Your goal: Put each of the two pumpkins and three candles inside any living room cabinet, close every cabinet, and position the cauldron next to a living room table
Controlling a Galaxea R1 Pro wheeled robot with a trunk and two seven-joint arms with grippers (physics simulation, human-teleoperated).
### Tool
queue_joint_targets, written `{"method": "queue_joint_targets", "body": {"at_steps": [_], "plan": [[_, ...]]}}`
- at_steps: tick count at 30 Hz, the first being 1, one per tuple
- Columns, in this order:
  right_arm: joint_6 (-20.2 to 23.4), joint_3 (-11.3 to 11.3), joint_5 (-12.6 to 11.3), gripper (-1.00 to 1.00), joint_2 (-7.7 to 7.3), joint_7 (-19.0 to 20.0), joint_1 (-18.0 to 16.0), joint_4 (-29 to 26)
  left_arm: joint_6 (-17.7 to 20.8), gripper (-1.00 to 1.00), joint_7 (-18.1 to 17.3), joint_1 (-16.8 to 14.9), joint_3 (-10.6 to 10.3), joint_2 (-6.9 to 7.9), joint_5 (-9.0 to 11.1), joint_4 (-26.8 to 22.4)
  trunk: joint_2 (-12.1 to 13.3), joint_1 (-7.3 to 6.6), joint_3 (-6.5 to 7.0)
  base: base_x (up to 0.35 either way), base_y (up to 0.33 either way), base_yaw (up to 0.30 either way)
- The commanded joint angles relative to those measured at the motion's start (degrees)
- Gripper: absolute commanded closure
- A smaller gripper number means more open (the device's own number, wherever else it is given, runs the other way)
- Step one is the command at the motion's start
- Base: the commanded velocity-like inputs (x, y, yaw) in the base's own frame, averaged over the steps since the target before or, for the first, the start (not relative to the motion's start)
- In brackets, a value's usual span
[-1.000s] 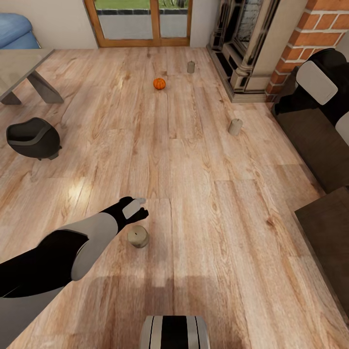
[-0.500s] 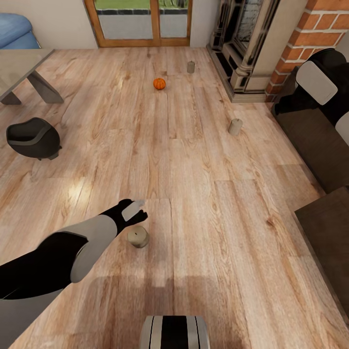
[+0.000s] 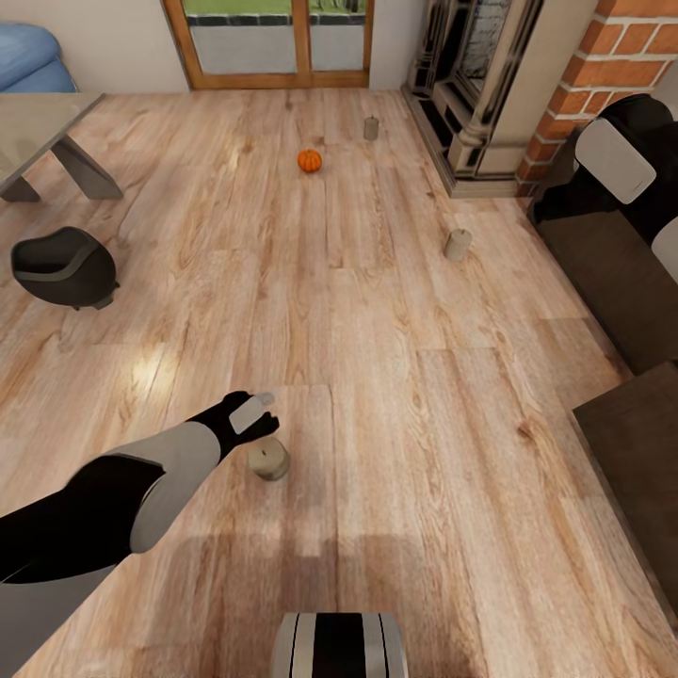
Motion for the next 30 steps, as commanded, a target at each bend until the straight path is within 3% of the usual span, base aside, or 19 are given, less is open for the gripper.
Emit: {"method": "queue_joint_targets", "body": {"at_steps": [1, 4, 30], "plan": [[0.15, 0.44, -0.54, -1.00, -0.08, -0.44, -0.08, -0.12, 0.27, -1.00, 0.28, 0.03, -0.50, 0.00, 0.50, -0.12, -0.03, 0.01, -0.27, 0.000, 0.000, 0.000], [0.15, 0.44, -0.59, -1.00, -0.08, -0.44, -0.08, -0.08, -0.40, -1.00, 0.05, 0.18, -0.50, 0.02, 0.49, -0.12, -0.07, 0.09, -0.93, 0.000, 0.000, 0.000], [0.17, 0.42, -0.63, -1.00, -0.16, -0.44, -0.03, -0.05, -1.84, -1.00, -1.87, 0.51, -0.57, -0.36, 0.48, -0.12, -0.07, 0.09, -0.93, 0.000, 0.000, 0.000]]}}
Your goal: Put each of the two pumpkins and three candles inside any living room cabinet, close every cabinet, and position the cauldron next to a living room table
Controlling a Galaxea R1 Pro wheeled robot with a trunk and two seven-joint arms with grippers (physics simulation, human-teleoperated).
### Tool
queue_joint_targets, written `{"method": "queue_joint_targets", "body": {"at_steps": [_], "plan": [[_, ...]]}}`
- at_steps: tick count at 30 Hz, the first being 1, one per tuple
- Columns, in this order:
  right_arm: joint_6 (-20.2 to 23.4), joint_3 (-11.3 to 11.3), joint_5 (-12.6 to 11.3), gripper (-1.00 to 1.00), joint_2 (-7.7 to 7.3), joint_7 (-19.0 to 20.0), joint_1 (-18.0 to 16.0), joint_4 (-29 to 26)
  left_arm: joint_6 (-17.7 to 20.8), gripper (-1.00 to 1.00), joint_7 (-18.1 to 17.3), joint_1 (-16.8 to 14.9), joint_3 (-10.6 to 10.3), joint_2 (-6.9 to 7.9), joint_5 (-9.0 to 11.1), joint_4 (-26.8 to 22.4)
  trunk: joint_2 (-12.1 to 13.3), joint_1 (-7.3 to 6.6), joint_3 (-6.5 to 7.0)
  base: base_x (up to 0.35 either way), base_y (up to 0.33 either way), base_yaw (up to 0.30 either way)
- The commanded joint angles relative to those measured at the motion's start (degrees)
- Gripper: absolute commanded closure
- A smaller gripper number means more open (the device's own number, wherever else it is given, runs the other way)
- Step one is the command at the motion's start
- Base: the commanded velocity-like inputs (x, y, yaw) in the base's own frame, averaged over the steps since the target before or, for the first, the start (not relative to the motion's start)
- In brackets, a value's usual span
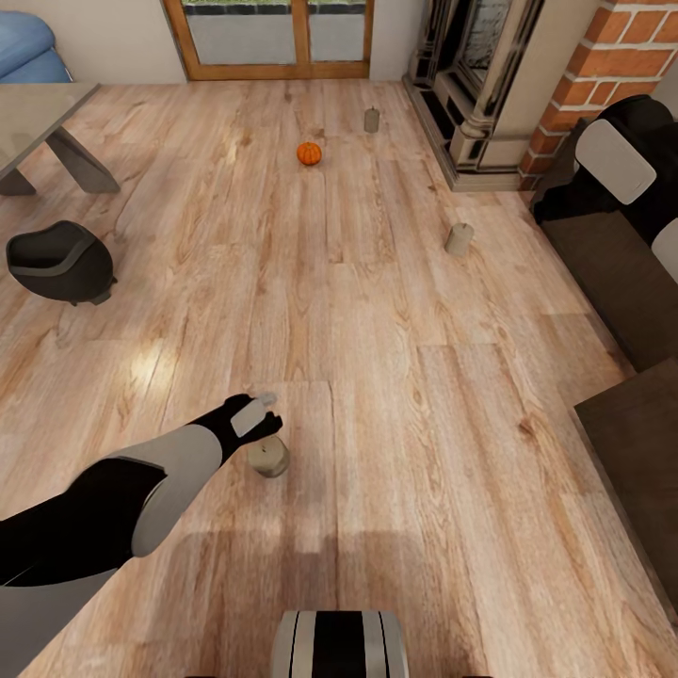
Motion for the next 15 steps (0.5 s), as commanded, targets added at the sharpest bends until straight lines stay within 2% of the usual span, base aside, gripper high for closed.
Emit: {"method": "queue_joint_targets", "body": {"at_steps": [1, 15], "plan": [[0.13, 0.42, -0.60, -1.00, -0.09, -0.44, -0.07, -0.12, 0.31, -1.00, 0.30, 0.16, -0.49, 0.00, 0.50, -0.12, -0.01, -0.01, -0.04, 0.000, 0.000, 0.000], [0.19, 0.45, -0.64, -1.00, 0.00, -0.44, -0.11, -0.12, 0.31, -1.00, 0.30, 1.49, -0.51, -0.05, 0.50, -0.12, -0.01, -0.01, -0.04, 0.000, 0.000, 0.000]]}}
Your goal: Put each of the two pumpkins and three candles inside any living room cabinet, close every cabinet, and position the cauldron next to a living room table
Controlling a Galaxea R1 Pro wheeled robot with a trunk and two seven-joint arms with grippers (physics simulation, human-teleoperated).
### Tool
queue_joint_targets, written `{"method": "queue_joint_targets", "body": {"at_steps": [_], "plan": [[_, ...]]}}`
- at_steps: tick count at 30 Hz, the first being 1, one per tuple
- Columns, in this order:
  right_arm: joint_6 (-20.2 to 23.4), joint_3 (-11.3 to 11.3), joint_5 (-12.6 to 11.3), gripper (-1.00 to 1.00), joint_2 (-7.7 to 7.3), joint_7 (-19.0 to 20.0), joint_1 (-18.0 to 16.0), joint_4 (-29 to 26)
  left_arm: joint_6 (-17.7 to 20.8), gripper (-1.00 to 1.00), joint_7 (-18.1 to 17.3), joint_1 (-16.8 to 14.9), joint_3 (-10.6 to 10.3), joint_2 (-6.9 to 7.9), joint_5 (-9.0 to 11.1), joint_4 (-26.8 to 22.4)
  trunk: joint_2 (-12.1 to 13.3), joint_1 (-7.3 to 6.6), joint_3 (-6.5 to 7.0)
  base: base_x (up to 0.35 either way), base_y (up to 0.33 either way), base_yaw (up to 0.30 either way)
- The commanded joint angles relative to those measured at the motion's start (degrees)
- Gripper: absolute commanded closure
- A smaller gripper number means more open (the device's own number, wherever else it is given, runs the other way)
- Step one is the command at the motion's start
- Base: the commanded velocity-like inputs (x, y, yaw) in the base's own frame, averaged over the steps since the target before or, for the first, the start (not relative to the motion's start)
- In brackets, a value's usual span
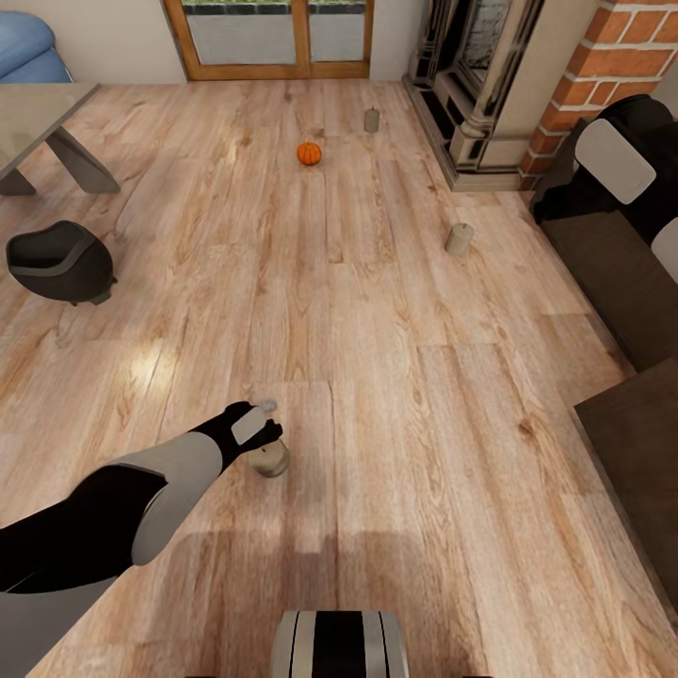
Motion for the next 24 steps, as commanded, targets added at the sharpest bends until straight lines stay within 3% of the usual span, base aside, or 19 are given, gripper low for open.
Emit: {"method": "queue_joint_targets", "body": {"at_steps": [1, 24], "plan": [[0.15, 0.43, -0.62, -1.00, -0.06, -0.45, -0.08, -0.12, 0.31, -1.00, 0.30, 0.06, -0.48, -0.02, 0.50, -0.12, -0.01, -0.01, -0.04, 0.000, 0.000, 0.000], [0.16, 0.35, -0.66, -1.00, -0.26, -0.44, -0.07, -0.12, 0.23, -1.00, 0.30, 0.99, -0.48, -0.45, 0.50, -0.12, -0.01, -0.01, -0.04, 0.000, 0.000, 0.000]]}}
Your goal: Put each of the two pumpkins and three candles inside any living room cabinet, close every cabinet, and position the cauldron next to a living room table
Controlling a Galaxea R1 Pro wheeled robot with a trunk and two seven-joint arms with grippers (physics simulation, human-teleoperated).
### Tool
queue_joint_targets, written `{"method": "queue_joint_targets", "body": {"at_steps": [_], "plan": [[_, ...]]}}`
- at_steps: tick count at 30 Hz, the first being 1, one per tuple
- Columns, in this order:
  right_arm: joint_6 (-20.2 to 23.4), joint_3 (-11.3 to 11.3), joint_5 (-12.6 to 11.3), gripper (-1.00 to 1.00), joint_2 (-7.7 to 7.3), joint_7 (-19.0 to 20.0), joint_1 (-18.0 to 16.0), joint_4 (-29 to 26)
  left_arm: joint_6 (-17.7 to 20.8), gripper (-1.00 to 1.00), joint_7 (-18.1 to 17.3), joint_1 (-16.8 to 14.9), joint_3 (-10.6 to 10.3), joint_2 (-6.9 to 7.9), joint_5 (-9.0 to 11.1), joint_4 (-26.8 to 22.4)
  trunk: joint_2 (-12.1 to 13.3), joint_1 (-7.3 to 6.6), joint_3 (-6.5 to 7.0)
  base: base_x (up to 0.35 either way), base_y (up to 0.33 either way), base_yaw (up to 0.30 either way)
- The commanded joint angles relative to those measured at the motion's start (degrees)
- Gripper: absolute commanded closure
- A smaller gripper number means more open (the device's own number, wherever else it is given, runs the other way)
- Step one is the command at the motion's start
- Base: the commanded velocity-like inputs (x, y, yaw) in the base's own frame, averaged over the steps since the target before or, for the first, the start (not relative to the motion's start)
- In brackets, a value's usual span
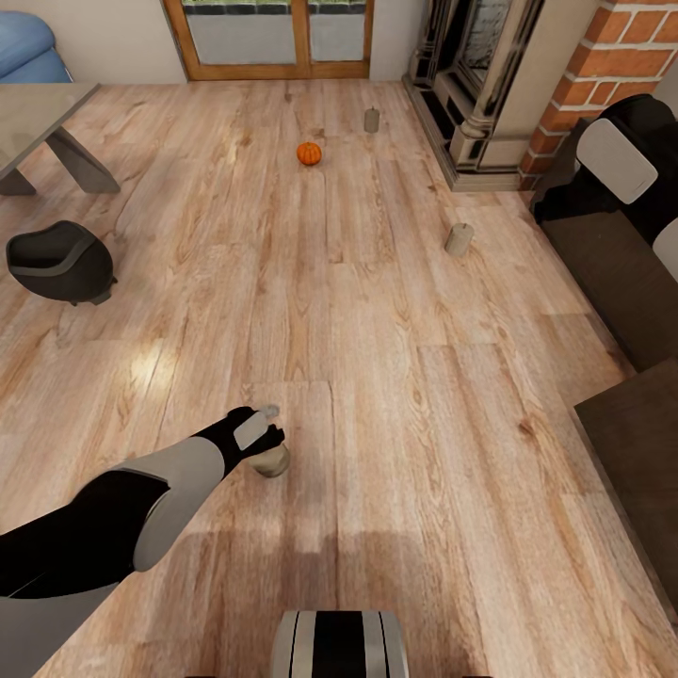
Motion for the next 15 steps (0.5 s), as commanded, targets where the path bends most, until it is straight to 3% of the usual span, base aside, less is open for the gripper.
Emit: {"method": "queue_joint_targets", "body": {"at_steps": [1, 15], "plan": [[0.14, 0.43, -0.62, -1.00, -0.09, -0.44, -0.08, -0.12, 0.31, -1.00, 0.30, 0.00, -0.48, -0.01, 0.50, -0.12, -0.01, -0.01, -0.04, 0.000, 0.000, 0.000], [0.14, 0.51, -0.64, -1.00, -0.18, -0.44, -0.09, -0.12, 0.31, -1.00, 0.11, 0.00, -0.48, -0.18, 0.50, -0.12, -0.01, -0.01, -0.04, 0.000, 0.000, 0.000]]}}
